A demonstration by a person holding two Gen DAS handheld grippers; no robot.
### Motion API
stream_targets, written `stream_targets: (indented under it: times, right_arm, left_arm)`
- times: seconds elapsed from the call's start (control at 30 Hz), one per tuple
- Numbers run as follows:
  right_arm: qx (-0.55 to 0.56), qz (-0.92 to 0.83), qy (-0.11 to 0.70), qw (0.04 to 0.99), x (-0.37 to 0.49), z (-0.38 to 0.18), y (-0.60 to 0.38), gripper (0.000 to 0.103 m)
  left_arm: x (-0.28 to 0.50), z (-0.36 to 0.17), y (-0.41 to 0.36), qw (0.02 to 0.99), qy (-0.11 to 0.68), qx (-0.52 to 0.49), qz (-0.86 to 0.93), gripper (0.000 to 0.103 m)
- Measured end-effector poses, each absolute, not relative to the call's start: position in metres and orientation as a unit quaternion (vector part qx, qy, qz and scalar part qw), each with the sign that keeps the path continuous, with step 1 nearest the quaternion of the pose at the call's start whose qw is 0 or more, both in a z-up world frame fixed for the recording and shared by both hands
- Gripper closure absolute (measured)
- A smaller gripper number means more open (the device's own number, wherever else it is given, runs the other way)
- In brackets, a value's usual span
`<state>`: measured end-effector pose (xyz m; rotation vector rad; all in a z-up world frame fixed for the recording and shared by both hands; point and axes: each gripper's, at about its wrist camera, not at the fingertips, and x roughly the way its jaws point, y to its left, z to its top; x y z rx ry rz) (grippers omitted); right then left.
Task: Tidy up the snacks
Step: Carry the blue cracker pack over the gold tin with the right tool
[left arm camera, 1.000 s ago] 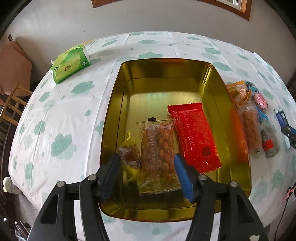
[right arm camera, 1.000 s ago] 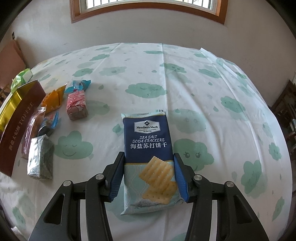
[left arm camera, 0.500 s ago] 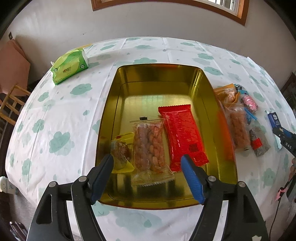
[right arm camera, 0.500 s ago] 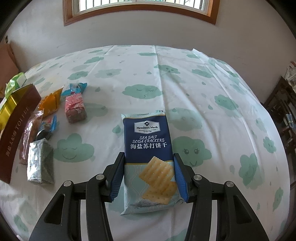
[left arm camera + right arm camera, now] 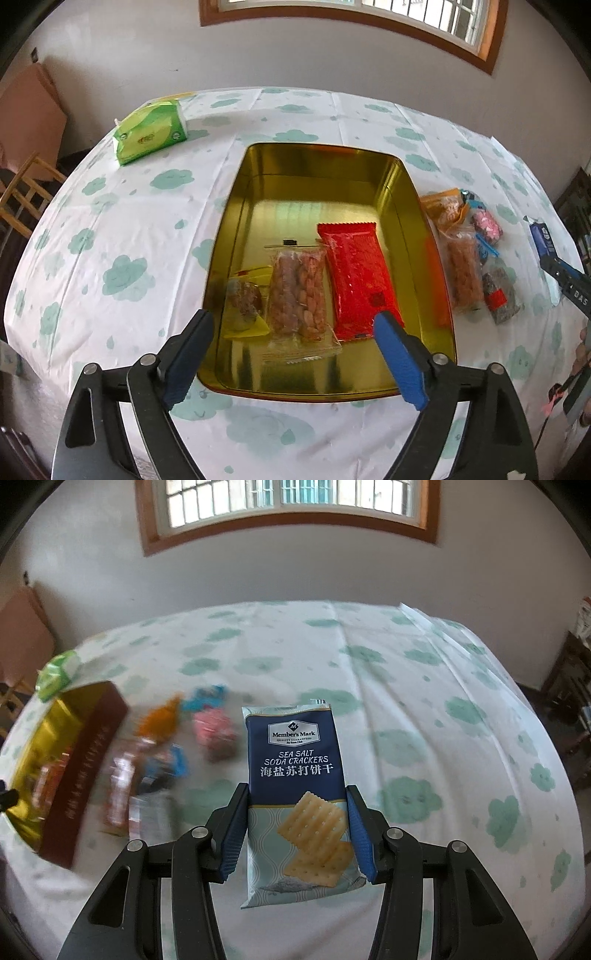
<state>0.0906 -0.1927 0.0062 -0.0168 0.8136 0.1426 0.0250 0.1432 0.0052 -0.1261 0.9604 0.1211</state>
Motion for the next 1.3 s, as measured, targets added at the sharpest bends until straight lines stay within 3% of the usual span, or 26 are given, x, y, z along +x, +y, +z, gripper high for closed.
stream_targets:
  times: [0.8, 1.3]
  right_arm:
    - [-0.039, 0.262, 0.401, 0.877, 0.064, 0.016, 0.027, 0.052]
    - [-0.081, 0.254, 0.424, 0.865, 0.076, -0.008, 0.069, 0.052]
  left_arm:
    - [-0.019, 0.0, 0.233, 0.871, 0.443, -0.13, 0.169, 0.014]
    - [-0.028, -0.008, 0.247, 0.865, 0.45, -0.129, 0.181, 0.014]
